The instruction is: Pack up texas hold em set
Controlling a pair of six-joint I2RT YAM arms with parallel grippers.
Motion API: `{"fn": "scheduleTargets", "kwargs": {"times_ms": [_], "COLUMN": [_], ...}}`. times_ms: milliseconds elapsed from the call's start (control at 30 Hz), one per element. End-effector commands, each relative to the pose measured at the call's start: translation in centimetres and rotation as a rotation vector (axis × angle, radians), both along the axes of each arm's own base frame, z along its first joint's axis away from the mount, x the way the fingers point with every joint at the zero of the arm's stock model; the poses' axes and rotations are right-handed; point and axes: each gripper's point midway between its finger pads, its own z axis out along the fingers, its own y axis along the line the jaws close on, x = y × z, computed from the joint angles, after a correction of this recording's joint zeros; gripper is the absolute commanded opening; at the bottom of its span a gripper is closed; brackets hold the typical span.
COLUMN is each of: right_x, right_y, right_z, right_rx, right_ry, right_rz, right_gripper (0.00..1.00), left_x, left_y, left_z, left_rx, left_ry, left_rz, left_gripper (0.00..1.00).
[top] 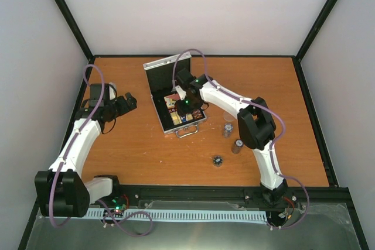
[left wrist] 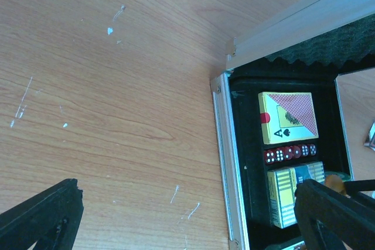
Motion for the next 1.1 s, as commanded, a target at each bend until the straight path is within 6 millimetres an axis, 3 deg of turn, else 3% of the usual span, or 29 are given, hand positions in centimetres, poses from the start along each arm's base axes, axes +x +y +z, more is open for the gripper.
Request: {"fn": "scheduleTargets", "kwargs": {"times_ms": [0, 167, 333, 500, 567, 733, 867, 933, 1067], "right_x": [-0.4, 0.1, 0.2, 0.4, 0.4, 0.4, 0.6, 0.6, 0.9], "right_y": [0.5, 0.6, -0.5, -4.5, -7.1, -14.3, -18.5, -19.9, -20.5], "right_z": [-1.1, -0.9, 2.3, 7.5, 7.9, 4.6, 1.0, -0.8, -3.0], "right_rx": [-0.03, -0.039, -0.027, 0.026, 0.029, -0.056, -0.112, -0.125, -0.149], "right_ry": [0.009, -0.006, -0.075, -0.153, -0.15, -0.075, -0.017, 0.011, 0.031], "right_rz": [0.028, 0.017, -0.019, -0.133, -0.2, -0.368, -0.474, -0.515, -0.534], "right_gripper": [0.56, 0.71, 0.76, 0.78, 0.78, 0.79, 0.78, 0.78, 0.84], "left_x": [-0.4, -0.5, -0.8, -1.0, -1.1, -1.0, -0.7, -0.5, 0.0], "left_y": [0.0, -0.1, 0.8, 1.4, 1.3, 0.7, 0.5, 0.5, 0.1], "left_z": [0.7, 0.6, 1.0, 2.5, 2.4, 1.6, 2.2, 2.5, 3.0], "left_rx": [0.006, 0.001, 0.034, 0.058, 0.055, 0.017, 0.005, -0.002, -0.019], "left_ry": [-0.014, -0.01, -0.02, -0.1, -0.104, -0.076, -0.103, -0.115, -0.136], "left_rz": [-0.015, -0.023, 0.022, 0.049, 0.049, 0.035, 0.032, 0.032, 0.022], "left_gripper": [1.0, 1.0, 1.0, 1.0, 1.0, 1.0, 1.0, 1.0, 1.0]}}
